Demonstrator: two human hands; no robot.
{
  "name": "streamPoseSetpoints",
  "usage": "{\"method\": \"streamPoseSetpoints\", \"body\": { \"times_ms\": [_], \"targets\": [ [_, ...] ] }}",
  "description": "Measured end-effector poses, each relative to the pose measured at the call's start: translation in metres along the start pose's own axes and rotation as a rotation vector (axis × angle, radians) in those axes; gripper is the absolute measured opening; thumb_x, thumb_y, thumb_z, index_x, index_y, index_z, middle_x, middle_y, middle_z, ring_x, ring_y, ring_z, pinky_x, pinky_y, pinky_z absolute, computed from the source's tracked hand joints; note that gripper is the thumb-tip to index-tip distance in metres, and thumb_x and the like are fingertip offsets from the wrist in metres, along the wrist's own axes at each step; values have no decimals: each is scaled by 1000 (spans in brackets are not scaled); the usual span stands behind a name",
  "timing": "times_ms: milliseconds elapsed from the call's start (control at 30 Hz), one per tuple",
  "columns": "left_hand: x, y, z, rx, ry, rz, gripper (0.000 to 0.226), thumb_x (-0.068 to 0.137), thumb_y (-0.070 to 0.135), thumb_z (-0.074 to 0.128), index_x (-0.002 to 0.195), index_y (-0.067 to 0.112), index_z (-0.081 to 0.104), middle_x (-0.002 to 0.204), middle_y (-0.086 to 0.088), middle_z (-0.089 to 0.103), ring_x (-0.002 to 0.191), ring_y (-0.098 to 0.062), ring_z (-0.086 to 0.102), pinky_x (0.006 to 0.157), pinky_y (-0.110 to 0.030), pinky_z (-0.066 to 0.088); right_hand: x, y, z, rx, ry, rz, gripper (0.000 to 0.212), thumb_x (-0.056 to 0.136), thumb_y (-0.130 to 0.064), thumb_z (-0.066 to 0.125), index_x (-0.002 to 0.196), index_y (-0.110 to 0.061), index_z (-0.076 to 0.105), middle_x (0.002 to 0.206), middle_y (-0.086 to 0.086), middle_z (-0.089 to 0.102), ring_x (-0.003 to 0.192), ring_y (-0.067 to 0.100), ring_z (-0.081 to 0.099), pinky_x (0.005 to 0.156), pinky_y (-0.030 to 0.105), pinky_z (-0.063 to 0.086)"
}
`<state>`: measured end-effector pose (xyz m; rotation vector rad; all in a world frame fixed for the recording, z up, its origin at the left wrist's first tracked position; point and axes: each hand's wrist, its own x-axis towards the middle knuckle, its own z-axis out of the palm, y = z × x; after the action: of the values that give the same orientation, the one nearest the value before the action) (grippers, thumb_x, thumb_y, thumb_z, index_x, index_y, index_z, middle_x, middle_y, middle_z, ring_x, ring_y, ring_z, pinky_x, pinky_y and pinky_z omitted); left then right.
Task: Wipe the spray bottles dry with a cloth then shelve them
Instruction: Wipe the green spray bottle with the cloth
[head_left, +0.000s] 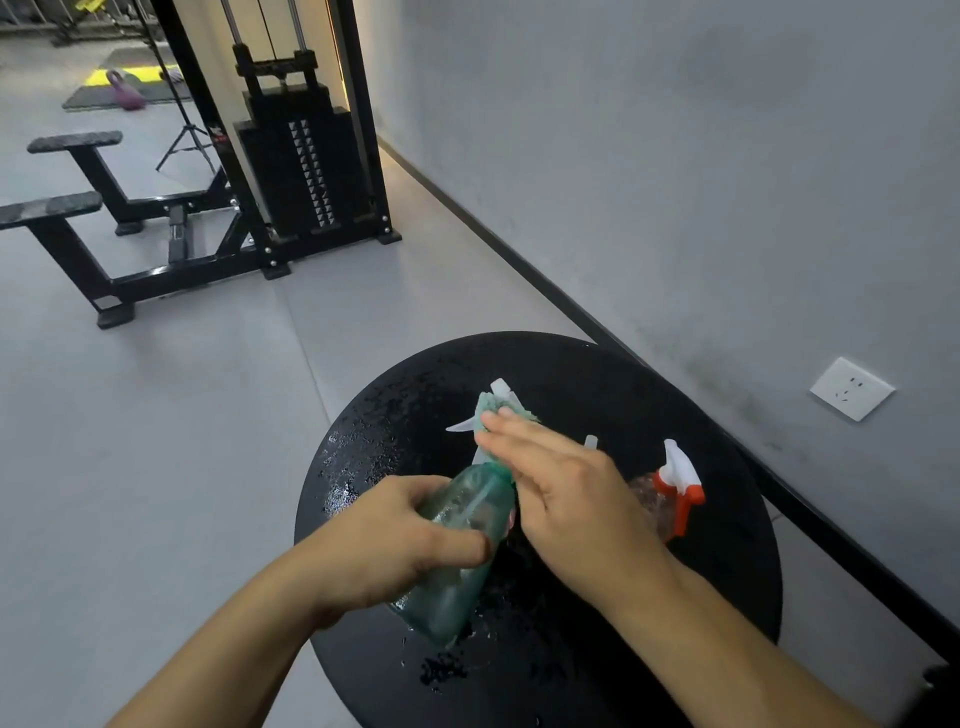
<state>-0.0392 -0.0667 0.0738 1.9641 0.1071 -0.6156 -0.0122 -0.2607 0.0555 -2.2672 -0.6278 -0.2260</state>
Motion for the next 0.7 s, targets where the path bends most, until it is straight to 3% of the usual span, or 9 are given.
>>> {"method": "streamPoseSetpoints", "body": {
  "times_ms": [67, 167, 300, 467, 600, 700],
  "targets": [
    [0, 1, -1, -4, -12, 7, 41, 70, 33, 80, 107, 17, 77, 103, -15, 79, 89, -28, 78, 92, -51, 61, 4, 6, -6, -11, 29, 17, 46, 95, -1, 55, 134, -24, 64, 144, -14, 55, 137, -10, 38, 116, 13, 26],
    [0, 1, -2, -16, -15, 8, 41, 69, 33, 81, 107, 16, 77, 99, -16, 79, 82, -24, 77, 84, -43, 63, 6, 7, -10, 2, 92, 51, 48, 95, 2, 56, 135, -24, 63, 142, -14, 56, 135, -9, 41, 115, 22, 34],
    [1, -2, 0, -21, -9, -11, 38, 69, 32, 81, 101, 13, 73, 83, -8, 74, 74, -19, 69, 77, -37, 56, -1, -3, -2, 3, -63, -10, 48, 95, 0, 57, 135, -26, 64, 143, -16, 55, 136, -12, 37, 114, 9, 24],
    [2, -1, -4, -24, 21, 22, 40, 70, 31, 81, 106, 16, 76, 98, -16, 79, 89, -33, 79, 87, -51, 62, 7, 9, -12, -21, 103, 62, 45, 96, -1, 57, 134, -24, 64, 141, -15, 56, 134, -9, 42, 115, 21, 35],
    [1, 1, -2, -44, 45, 31, 41, 68, 33, 83, 104, 17, 76, 99, -16, 80, 96, -40, 77, 90, -57, 62, 2, 1, -5, -22, 23, 45, 45, 97, -3, 56, 134, -27, 64, 142, -18, 54, 135, -12, 38, 114, 16, 32],
    [-1, 5, -3, -74, 59, 51, 53, 57, 46, 85, 103, 21, 78, 97, -12, 81, 89, -32, 79, 88, -52, 63, 4, 7, -10, -43, 80, 82, 46, 96, 0, 57, 133, -25, 64, 140, -17, 56, 133, -9, 42, 111, 9, 30]
  ]
}}
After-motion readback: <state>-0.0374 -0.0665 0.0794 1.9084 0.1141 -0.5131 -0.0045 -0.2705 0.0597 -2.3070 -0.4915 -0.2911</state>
